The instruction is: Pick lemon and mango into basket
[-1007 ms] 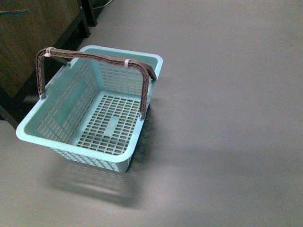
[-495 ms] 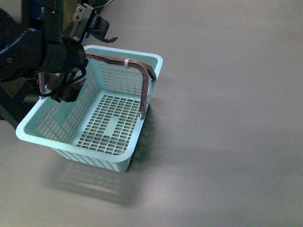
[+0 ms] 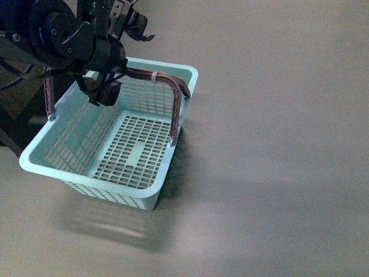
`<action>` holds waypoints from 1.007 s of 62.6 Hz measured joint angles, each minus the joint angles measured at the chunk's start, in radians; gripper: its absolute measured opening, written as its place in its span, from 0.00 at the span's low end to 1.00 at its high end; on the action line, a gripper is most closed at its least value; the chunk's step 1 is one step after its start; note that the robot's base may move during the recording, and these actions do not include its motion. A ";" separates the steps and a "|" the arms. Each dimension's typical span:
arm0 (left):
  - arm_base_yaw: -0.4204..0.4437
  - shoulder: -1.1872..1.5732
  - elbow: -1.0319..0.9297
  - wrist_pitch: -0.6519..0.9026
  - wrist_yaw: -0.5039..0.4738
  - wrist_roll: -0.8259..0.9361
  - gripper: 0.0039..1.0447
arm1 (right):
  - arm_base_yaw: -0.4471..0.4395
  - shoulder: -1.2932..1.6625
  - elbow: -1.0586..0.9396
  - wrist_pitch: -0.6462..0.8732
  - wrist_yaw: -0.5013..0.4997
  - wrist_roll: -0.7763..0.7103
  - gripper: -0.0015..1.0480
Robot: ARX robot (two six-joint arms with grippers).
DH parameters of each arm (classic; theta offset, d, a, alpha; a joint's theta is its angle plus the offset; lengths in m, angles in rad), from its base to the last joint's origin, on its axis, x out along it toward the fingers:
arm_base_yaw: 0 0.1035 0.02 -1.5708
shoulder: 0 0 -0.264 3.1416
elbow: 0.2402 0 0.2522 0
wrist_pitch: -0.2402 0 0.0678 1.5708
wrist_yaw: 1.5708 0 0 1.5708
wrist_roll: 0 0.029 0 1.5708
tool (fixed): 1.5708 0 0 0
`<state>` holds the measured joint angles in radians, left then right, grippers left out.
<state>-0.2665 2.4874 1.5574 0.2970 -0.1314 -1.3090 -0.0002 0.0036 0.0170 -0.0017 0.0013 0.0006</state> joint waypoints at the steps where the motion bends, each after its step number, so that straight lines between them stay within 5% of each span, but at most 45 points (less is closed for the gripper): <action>1: 0.000 0.005 0.009 -0.006 -0.001 -0.004 0.80 | 0.000 0.000 0.000 0.000 0.000 0.000 0.92; 22: 0.015 0.051 0.114 -0.089 0.008 -0.106 0.29 | 0.000 0.000 0.000 0.000 0.000 0.000 0.92; 35: 0.023 0.004 0.043 -0.093 0.029 -0.089 0.28 | 0.000 0.000 0.000 0.000 0.000 0.000 0.92; 63: 0.058 -0.607 -0.554 -0.006 0.144 -0.111 0.28 | 0.000 0.000 0.000 0.000 0.000 0.000 0.92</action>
<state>-0.2085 1.8805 1.0031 0.2913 0.0128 -1.4204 -0.0002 0.0036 0.0170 -0.0017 0.0013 0.0006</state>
